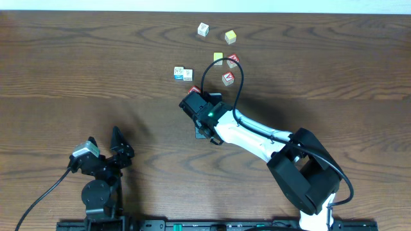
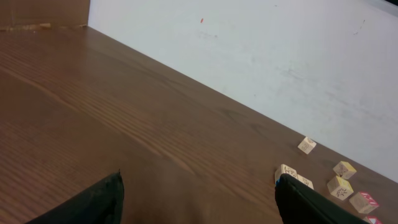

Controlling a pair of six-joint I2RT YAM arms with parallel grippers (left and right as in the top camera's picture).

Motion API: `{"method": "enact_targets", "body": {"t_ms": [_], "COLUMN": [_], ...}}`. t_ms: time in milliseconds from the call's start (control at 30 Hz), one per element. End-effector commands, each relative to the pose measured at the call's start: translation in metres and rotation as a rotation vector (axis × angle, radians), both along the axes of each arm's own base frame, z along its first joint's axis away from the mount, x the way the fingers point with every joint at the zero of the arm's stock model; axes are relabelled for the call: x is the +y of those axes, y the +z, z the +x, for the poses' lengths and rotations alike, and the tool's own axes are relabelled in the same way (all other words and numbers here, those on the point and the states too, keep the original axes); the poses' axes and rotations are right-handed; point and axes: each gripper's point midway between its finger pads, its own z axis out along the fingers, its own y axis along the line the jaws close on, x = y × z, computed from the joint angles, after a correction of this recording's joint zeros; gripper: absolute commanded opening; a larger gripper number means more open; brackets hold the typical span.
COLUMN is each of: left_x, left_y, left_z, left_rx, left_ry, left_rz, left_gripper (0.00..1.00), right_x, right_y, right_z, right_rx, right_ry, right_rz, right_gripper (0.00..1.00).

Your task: Lift 4 blocks

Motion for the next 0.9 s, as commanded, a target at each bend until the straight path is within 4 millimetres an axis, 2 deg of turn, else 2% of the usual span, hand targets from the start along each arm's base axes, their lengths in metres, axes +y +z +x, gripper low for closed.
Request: {"method": "enact_targets", "body": {"t_ms": [0, 433, 867], "left_x": [0.001, 0.001, 0.001], "left_y": [-0.018, -0.018, -0.018], "left_z": [-0.001, -0.001, -0.001], "left_rx": [0.051, 0.051, 0.051], "left_ry": [0.006, 0.006, 0.007], "left_rz": [-0.010, -0.010, -0.010], "left_gripper": [0.79, 0.79, 0.78], "right_x": [0.001, 0.014, 0.005], "right_y": [0.000, 0.006, 0.014], "right_z": [-0.001, 0.014, 0.036], "right_rx": [-0.012, -0.080, -0.175], "right_ry": [-0.002, 0.083, 0.075], "right_rz": [-0.009, 0.012, -0.036], "right_gripper": [0.44, 0.45, 0.49]}}
